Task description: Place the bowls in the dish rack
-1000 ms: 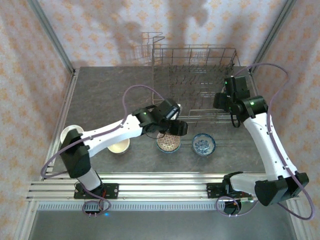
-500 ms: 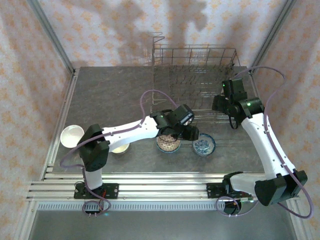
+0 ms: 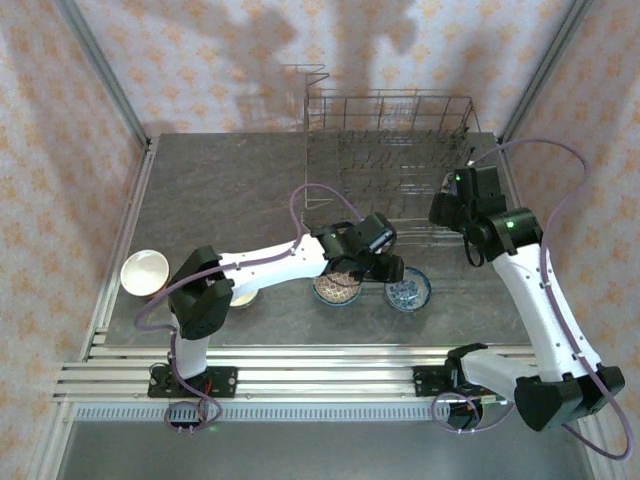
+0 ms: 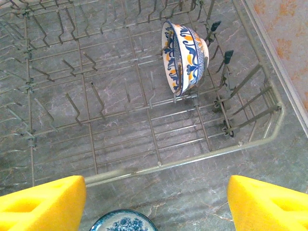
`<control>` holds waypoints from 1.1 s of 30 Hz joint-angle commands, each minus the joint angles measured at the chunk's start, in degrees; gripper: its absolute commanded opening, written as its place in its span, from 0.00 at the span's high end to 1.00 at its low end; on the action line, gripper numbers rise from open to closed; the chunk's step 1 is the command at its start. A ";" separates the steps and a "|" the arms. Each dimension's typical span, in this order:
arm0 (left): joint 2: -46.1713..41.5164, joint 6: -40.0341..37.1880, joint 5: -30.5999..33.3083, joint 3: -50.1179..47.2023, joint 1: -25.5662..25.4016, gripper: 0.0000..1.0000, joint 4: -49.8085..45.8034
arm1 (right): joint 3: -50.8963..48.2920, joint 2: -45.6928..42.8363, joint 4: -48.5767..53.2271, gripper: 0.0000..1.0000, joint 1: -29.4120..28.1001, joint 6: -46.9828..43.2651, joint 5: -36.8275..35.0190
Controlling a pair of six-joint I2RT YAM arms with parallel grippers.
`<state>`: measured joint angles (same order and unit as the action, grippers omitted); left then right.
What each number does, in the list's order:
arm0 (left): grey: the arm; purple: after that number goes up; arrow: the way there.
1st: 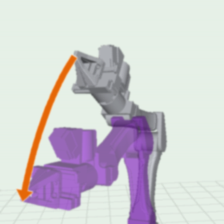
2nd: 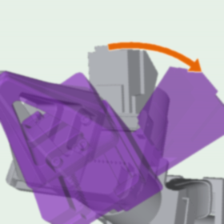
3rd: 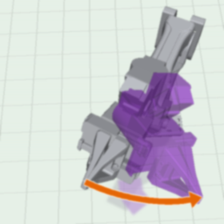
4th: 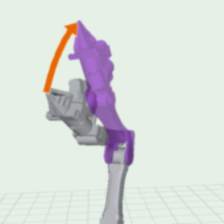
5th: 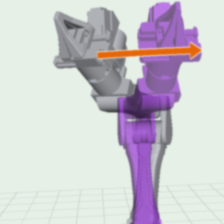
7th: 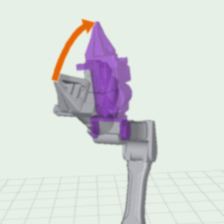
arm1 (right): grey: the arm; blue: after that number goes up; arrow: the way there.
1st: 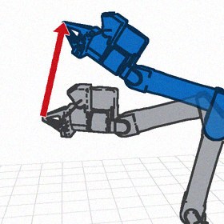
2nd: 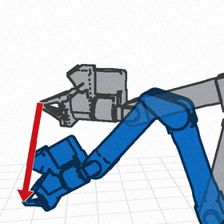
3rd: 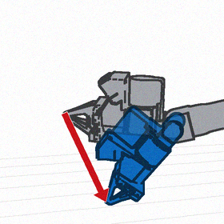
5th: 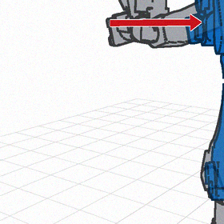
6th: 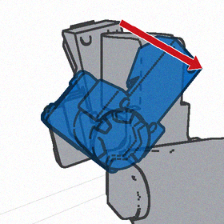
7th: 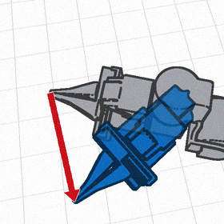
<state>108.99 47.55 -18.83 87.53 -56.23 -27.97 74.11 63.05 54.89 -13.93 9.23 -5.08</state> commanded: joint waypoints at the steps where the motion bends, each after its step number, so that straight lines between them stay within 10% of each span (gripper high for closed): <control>1: -0.05 1.57 2.69 -1.33 -1.11 0.41 1.82 | -1.48 -1.65 1.48 0.23 0.06 0.74 -1.16; 33: 8.60 3.43 5.38 2.07 -1.59 0.48 -0.64 | -7.22 -3.63 -1.27 0.23 0.05 1.03 -0.52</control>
<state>116.33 50.98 -15.55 87.72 -57.76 -25.78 67.57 60.58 54.48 -13.96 9.69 -4.86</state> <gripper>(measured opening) 0.520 0.767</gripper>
